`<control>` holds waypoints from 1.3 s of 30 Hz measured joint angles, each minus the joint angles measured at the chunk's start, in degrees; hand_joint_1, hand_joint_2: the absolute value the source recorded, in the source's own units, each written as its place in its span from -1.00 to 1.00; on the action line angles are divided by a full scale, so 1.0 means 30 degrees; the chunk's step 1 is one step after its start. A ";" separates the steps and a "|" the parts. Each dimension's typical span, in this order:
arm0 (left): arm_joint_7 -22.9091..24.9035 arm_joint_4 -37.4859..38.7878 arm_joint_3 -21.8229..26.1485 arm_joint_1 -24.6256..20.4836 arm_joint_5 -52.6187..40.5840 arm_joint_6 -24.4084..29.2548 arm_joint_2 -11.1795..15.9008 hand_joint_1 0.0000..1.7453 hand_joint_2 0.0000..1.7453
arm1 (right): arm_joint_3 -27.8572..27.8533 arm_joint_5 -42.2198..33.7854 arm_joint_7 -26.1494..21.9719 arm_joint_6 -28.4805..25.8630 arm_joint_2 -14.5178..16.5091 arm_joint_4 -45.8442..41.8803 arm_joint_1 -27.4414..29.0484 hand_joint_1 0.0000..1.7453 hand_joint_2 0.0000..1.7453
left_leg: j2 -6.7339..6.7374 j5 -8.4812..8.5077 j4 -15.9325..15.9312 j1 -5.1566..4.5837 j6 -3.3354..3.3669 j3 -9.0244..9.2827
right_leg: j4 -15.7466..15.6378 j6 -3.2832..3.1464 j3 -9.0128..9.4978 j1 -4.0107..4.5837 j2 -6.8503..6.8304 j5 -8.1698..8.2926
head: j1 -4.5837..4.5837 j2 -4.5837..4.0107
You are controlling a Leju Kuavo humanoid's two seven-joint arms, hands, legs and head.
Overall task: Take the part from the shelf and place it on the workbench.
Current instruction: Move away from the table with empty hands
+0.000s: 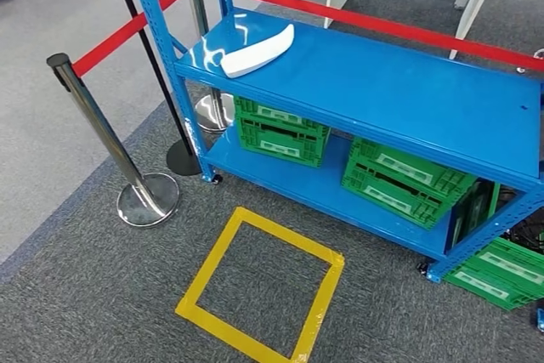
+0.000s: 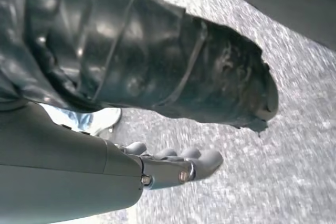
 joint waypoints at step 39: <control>-0.0375 -0.0007 0.1126 0.0100 0.0645 -0.0465 0.0146 -1.00 -1.00 | -0.6527 -0.5129 -0.2594 -0.1533 0.0097 -0.0095 0.0254 -1.00 -1.00 | 0.0918 0.1225 -0.1036 0.0126 -0.0050 0.0481 | -0.0071 0.0192 0.0324 0.0200 -0.0888 -0.0346 | -0.0182 0.0000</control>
